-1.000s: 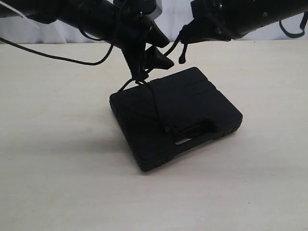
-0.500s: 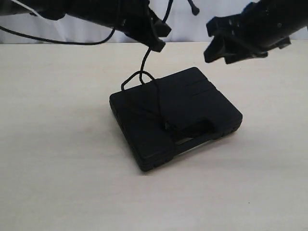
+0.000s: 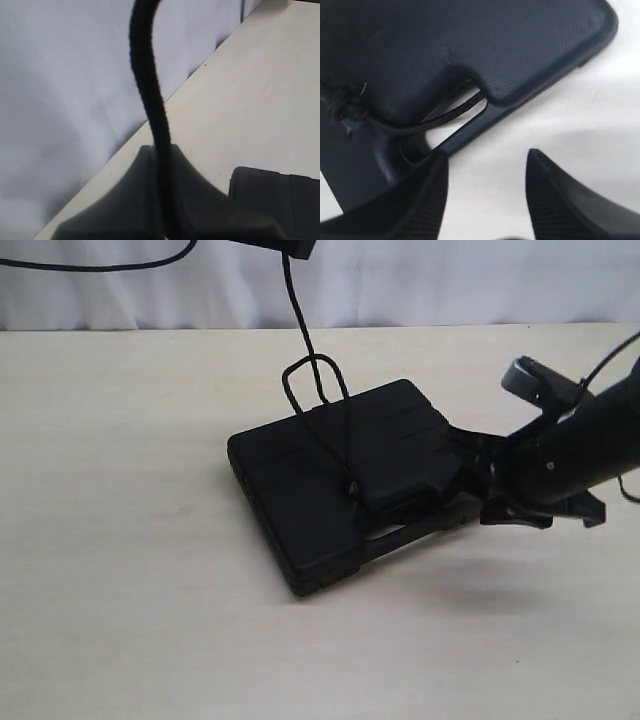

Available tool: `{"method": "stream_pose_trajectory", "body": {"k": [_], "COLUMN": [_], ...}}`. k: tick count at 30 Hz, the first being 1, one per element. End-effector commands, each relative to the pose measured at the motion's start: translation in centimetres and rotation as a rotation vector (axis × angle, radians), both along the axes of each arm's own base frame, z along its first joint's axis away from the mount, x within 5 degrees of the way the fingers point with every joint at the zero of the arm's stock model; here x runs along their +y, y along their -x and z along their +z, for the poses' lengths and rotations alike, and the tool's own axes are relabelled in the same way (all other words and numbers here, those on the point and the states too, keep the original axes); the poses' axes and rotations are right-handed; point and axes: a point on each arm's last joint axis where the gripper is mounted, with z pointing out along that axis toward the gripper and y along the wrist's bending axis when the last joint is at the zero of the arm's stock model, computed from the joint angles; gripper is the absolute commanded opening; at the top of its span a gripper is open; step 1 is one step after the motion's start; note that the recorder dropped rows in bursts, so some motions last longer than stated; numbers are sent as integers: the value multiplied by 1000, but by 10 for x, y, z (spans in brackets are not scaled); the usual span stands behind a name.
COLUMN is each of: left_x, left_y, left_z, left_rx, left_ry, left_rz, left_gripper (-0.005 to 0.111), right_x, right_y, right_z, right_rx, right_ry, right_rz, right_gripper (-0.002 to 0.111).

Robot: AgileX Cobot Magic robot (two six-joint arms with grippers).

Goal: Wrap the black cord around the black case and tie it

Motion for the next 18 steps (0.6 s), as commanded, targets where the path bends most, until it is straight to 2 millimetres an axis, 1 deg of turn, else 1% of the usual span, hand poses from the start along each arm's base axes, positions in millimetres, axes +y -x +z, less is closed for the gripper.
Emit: {"method": "stream_pose_trajectory", "body": {"k": [1, 5, 11, 13, 16, 18], "left_x": [7, 5, 6, 5, 4, 4], "left_y": [-1, 0, 0, 1, 3, 3], "left_z": [7, 6, 6, 5, 4, 5], "left_rx": [-13, -4, 5, 12, 25, 28], "left_ry": [15, 14, 14, 15, 16, 22], "left_rz": [23, 5, -5, -17, -37, -33], "left_gripper": [0, 0, 0, 0, 0, 0], "right_x": [2, 10, 23, 26, 29, 29], "right_y": [1, -5, -10, -13, -15, -15], "right_z": [-18, -34, -57, -63, -76, -84], "right_rx": [-36, -4, 0, -13, 16, 39], "right_ry": [-77, -145, -105, -90, -94, -83], "right_rz": [-96, -116, -173, -212, -304, -312], "right_gripper": [42, 42, 42, 42, 42, 40]}}
